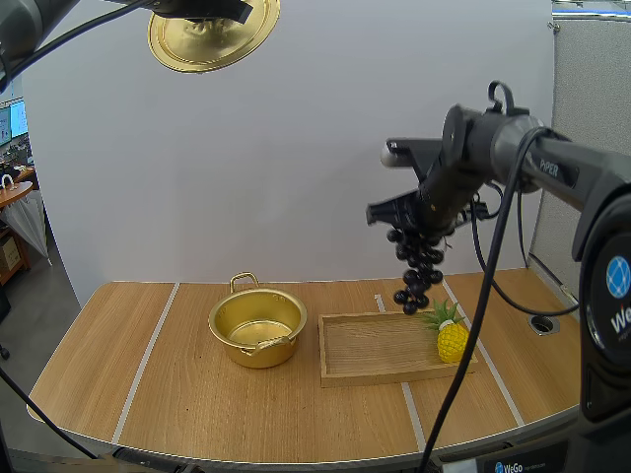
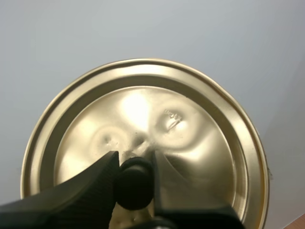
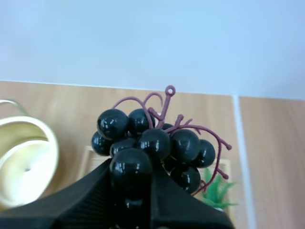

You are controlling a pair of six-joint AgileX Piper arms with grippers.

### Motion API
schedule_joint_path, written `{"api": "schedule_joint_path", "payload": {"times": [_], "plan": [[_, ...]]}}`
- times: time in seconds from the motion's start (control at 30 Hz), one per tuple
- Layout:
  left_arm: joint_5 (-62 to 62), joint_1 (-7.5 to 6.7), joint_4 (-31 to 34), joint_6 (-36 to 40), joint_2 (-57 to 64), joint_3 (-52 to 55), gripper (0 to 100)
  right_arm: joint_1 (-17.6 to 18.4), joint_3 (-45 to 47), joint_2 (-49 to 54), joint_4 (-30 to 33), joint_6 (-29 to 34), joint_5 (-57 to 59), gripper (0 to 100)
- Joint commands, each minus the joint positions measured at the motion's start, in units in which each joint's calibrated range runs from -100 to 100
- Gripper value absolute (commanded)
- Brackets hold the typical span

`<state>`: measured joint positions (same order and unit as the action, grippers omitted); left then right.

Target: Open the pot, put the grape inside, and close it

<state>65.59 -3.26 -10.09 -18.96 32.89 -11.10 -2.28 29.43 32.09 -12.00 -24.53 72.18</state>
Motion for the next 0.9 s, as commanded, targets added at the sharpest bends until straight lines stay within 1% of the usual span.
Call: {"api": "schedule_joint_path", "payload": {"times": [0.0,0.07,0.1,0.2,0.23,0.37,0.43,0.53,0.7,0.87], "plan": [[-2.5,-0.12,0.1,0.6,0.5,-0.6,0,0.0,-4.1,0.6,-9.0,-6.5,5.7,0],[-2.5,-0.12,0.1,0.6,0.5,-0.6,0,0.9,-5.6,0.6,-11.1,-8.2,6.9,0],[-2.5,-0.12,0.1,0.6,0.5,-0.6,0,1.5,-6.2,0.5,-11.1,-8.3,7.1,0],[-2.5,-0.12,0.1,0.6,0.5,-0.6,0,4.7,-7.8,-0.3,-11.1,-8.3,7.3,0],[-2.5,-0.12,0.1,0.6,0.5,-0.6,0,6.5,-8.9,-1.2,-11.1,-8.3,7.3,0],[-2.5,-0.12,0.1,0.6,0.5,-0.6,0,10.8,-11.3,-4.0,-10.7,-7.0,7.5,0],[-2.5,-0.12,0.1,0.6,0.5,-0.6,0,13.9,-13.1,-6.9,-9.7,-5.6,7.6,0],[-2.5,-0.12,0.1,0.6,0.5,-0.6,0,16.4,-15.4,-10.2,-8.0,-4.4,7.4,0],[-2.5,-0.12,0.1,0.6,0.5,-0.6,0,18.5,-18.5,-18.1,-6.9,-4.1,5.7,0],[-2.5,-0.12,0.1,0.6,0.5,-0.6,0,18.9,-21.3,-24.8,-7.0,-4.1,5.3,0]]}}
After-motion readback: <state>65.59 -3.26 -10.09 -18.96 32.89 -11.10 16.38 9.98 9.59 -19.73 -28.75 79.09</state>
